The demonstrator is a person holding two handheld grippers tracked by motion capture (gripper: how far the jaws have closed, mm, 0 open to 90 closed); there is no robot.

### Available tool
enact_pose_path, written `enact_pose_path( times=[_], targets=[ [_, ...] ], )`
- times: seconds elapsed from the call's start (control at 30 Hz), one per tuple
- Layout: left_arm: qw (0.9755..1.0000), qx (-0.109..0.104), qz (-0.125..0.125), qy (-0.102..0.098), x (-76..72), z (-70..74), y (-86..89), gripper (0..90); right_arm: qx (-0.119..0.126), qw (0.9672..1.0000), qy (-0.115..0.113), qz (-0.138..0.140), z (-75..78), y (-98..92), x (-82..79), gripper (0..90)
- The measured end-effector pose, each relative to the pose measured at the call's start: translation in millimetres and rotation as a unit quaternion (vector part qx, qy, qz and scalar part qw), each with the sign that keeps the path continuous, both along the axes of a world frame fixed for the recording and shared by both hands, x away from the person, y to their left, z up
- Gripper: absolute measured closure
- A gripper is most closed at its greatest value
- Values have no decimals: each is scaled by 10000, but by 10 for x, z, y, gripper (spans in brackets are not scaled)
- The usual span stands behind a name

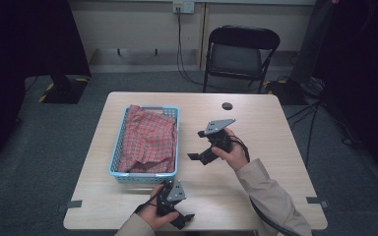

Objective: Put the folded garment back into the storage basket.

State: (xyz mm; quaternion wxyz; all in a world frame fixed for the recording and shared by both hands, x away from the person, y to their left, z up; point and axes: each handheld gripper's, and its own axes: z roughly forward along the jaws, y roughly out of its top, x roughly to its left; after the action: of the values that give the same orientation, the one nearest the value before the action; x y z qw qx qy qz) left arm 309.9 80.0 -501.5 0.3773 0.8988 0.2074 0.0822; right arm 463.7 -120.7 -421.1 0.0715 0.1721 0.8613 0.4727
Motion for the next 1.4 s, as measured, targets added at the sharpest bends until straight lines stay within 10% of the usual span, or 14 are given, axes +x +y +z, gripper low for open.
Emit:
enact_pose_path(
  times=[1.4],
  targets=[
    [10000,-7,3,1,0,-1,-1,0,29,9999,66,-146,-63,-197,-24,7]
  ],
)
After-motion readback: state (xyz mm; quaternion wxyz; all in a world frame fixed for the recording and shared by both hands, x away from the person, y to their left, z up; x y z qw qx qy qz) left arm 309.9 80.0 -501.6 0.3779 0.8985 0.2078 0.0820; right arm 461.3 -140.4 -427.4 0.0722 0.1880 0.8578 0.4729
